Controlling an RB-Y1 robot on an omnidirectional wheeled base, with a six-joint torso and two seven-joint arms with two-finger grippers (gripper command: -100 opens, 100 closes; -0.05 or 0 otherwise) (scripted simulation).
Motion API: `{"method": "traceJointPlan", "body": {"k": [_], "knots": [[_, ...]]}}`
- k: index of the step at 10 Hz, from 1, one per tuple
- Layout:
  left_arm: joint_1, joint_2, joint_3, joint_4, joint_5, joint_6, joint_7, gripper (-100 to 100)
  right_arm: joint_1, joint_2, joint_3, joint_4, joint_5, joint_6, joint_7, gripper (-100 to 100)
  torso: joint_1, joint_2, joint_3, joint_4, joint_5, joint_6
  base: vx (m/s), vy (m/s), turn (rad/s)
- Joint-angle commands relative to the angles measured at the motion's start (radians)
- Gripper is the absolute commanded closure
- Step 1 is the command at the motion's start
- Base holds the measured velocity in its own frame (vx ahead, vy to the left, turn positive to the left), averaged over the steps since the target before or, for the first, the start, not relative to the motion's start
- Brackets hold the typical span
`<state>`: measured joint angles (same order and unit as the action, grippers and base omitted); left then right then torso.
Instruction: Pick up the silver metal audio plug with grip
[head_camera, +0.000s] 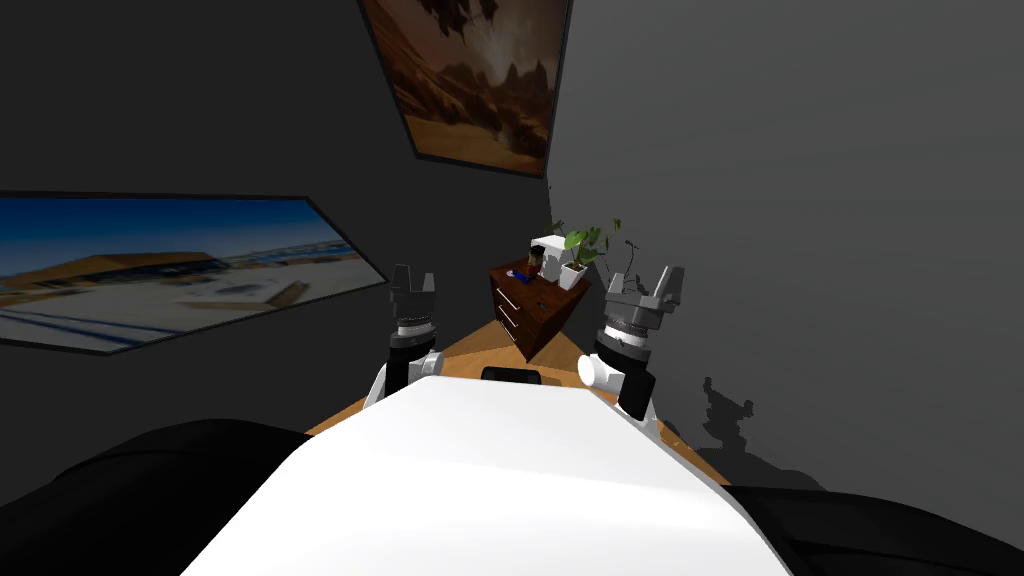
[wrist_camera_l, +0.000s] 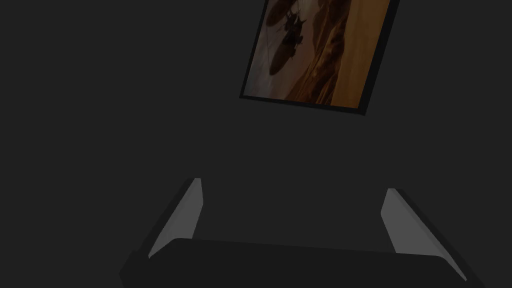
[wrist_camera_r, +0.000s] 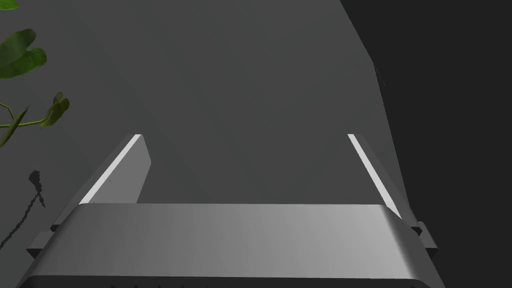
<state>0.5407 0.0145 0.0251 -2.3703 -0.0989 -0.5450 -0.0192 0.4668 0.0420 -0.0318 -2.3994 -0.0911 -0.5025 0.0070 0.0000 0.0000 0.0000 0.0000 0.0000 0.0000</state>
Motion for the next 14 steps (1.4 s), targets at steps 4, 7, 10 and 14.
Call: {"method": "traceJointPlan", "body": {"k": [4, 7, 10, 14], "knots": [[0.000, 0.000, 0.000, 0.000, 0.000, 0.000, 0.000, 0, 0.020, -0.118, 0.048, 0.024, 0.000, 0.005, 0.012, -100, -0.006, 0.004, 0.002, 0.001, -0.001, 0.000, -0.045, -0.060, 0.051], [0.000, 0.000, 0.000, 0.000, 0.000, 0.000, 0.000, 0, 0.038, -0.204, 0.095, 0.055, 0.001, 0.008, 0.024, -100, -0.004, 0.003, 0.002, 0.001, -0.001, 0.000, -0.045, -0.048, 0.080], [0.000, 0.000, 0.000, 0.000, 0.000, 0.000, 0.000, 0, 0.059, -0.288, 0.151, 0.100, 0.001, 0.012, 0.039, -100, -0.003, 0.002, 0.001, 0.001, -0.001, 0.000, -0.032, -0.043, 0.079], [0.000, 0.000, 0.000, 0.000, 0.000, 0.000, 0.000, 0, 0.082, -0.390, 0.213, 0.156, 0.002, 0.014, 0.055, -100, -0.002, 0.001, 0.001, 0.000, -0.001, 0.000, -0.027, -0.030, 0.102]]}}
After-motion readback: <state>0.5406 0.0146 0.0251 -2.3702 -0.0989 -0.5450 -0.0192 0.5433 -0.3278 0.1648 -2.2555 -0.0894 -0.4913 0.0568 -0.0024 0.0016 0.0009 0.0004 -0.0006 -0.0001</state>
